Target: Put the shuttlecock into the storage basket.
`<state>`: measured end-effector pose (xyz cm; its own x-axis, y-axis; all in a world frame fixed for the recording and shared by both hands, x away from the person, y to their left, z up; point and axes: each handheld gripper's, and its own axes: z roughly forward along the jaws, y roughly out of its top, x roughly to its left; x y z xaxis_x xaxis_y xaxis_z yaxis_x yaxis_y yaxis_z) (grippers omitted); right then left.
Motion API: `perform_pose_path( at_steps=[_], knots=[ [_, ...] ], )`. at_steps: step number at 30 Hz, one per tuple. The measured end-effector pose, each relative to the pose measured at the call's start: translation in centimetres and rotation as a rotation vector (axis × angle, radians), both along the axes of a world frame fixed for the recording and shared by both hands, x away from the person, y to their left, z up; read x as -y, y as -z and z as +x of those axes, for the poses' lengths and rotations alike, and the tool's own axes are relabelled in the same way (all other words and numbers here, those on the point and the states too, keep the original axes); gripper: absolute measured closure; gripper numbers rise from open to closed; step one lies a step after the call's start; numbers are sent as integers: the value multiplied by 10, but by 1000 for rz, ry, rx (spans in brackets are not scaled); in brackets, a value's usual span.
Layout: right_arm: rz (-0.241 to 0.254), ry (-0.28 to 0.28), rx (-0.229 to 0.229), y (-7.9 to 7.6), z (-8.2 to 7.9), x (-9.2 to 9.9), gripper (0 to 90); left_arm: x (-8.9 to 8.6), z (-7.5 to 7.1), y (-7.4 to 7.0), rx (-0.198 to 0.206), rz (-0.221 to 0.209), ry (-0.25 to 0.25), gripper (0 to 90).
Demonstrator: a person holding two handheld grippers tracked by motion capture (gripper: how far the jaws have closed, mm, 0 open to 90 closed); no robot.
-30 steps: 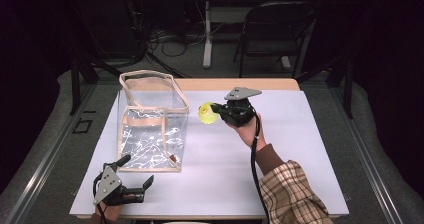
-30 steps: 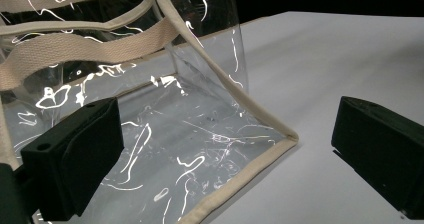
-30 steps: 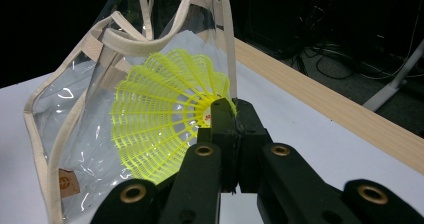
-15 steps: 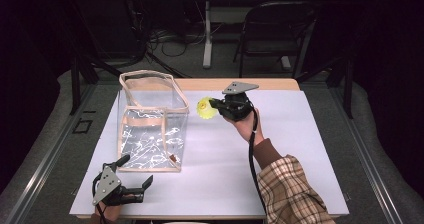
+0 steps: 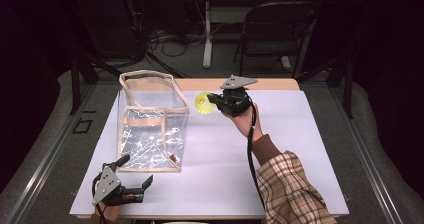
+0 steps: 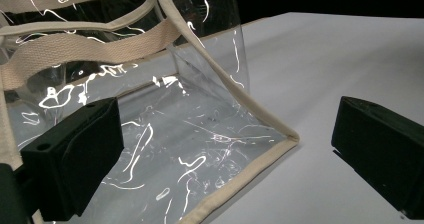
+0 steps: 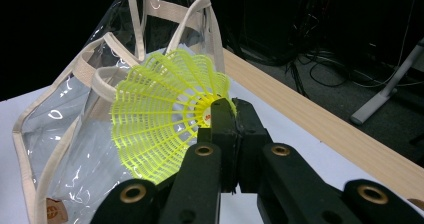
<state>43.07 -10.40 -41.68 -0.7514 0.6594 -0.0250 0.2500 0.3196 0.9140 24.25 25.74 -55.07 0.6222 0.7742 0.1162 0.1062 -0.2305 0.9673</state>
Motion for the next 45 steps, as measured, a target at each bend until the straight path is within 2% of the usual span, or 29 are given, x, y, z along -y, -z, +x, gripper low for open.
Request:
perform_pose_path(
  at_steps=[17, 45],
  knots=[
    [-1, 4, 14, -17, 6, -10, 895, 0, 0, 0, 1, 1, -1, 0],
    [12, 1, 25, -31, 13, -17, 895, 0, 0, 0, -2, -1, -2, 0]
  ],
)
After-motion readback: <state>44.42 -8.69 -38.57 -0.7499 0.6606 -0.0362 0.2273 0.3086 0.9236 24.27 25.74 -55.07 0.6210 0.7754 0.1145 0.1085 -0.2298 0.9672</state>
